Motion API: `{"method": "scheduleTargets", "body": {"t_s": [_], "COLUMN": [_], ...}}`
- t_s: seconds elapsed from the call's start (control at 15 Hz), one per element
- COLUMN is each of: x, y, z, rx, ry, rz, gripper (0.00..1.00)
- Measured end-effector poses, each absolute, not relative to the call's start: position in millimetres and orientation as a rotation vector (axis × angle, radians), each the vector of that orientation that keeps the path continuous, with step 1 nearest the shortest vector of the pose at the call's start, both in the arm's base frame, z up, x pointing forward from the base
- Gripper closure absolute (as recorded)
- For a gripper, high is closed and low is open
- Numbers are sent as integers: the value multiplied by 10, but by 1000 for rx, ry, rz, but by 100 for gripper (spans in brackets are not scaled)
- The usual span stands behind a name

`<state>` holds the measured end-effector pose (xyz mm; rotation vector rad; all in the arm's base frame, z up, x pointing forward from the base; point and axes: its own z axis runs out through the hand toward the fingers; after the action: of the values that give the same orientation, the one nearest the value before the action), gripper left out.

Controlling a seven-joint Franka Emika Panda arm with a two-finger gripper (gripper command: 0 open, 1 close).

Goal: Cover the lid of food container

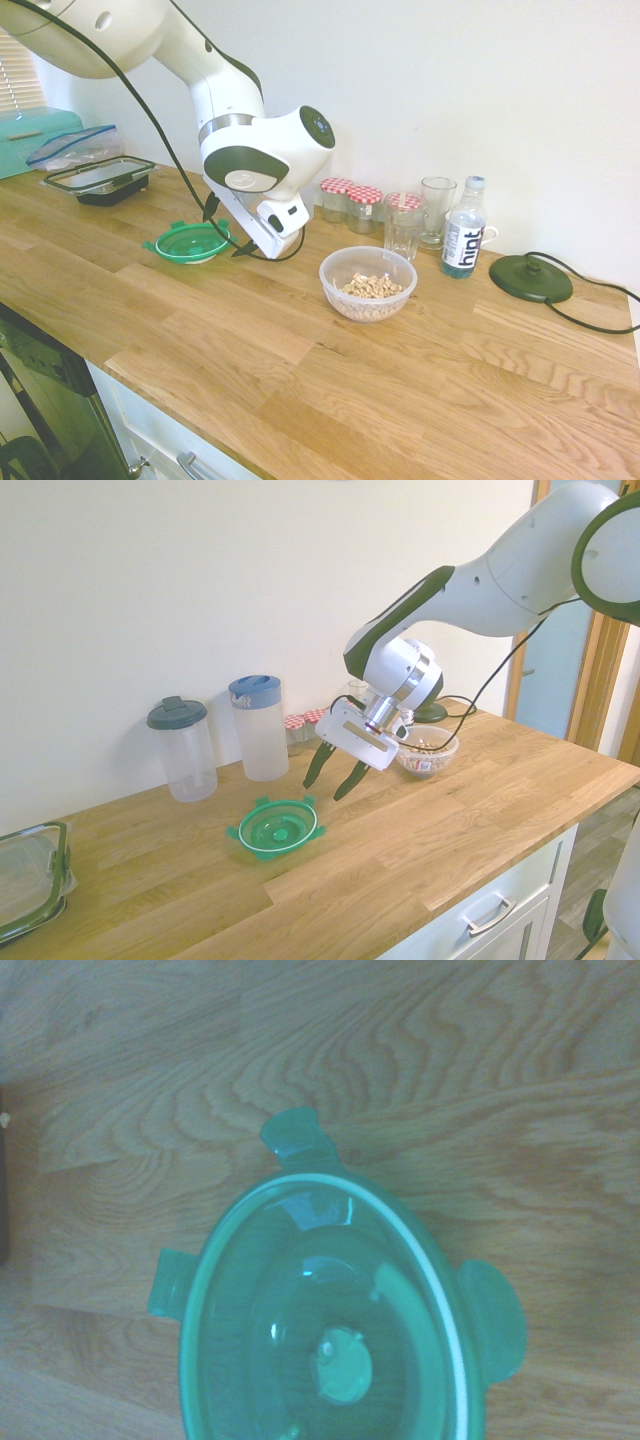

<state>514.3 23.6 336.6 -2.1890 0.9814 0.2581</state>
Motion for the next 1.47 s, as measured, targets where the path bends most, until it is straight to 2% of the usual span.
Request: {"method": "scheduleTargets", "body": {"t_s": [0.47,0.53,1.47], "x": [5161,5169,5274], "y": [600,620,626], "z": [2937,2931,2756], "rx": [-2063,-2050,-1988], "ry": [957,958,967], "rz": [320,314,278], "gripper": [0,100,100]}}
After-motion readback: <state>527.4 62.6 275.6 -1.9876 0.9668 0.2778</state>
